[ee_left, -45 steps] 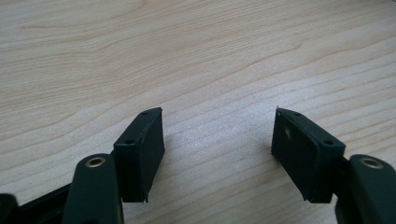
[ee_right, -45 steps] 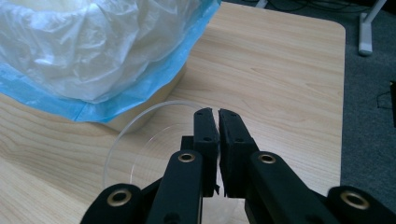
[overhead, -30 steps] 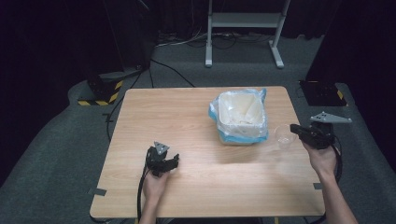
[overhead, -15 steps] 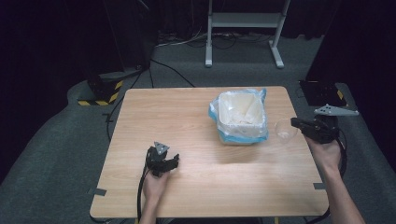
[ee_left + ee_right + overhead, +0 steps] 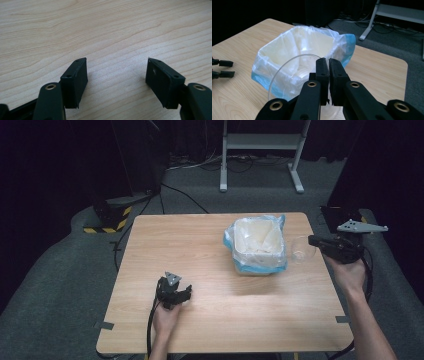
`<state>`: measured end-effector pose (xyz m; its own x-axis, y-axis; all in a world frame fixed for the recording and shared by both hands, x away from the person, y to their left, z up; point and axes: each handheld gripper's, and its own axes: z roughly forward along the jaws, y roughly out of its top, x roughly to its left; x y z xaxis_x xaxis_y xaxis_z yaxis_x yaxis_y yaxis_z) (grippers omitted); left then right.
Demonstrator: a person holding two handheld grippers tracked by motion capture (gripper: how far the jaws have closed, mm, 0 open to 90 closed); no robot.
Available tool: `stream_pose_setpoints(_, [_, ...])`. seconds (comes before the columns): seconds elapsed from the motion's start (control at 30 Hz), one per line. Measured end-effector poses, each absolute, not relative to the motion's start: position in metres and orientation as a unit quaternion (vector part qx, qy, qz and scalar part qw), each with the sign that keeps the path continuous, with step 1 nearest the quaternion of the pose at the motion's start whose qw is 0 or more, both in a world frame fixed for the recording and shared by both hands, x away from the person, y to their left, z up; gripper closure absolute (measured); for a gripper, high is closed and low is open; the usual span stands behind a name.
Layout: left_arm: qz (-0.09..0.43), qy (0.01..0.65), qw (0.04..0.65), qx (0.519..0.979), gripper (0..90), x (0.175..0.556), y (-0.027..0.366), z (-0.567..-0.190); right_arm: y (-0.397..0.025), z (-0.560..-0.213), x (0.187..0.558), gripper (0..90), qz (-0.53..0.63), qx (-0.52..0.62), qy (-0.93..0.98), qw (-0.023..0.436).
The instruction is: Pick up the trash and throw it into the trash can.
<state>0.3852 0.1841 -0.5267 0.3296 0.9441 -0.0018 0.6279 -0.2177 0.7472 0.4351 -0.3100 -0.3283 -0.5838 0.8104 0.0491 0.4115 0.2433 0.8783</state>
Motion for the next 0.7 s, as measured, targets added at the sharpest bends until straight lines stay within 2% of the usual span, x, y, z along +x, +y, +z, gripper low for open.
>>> stream_pose_setpoints(0.7, [0.236, 0.528, 0.334, 0.744, 33.6, 0.385, 0.184, -0.527, -0.285, -0.306, 0.455, 86.5, 0.485, 0.378, 0.761, 0.206])
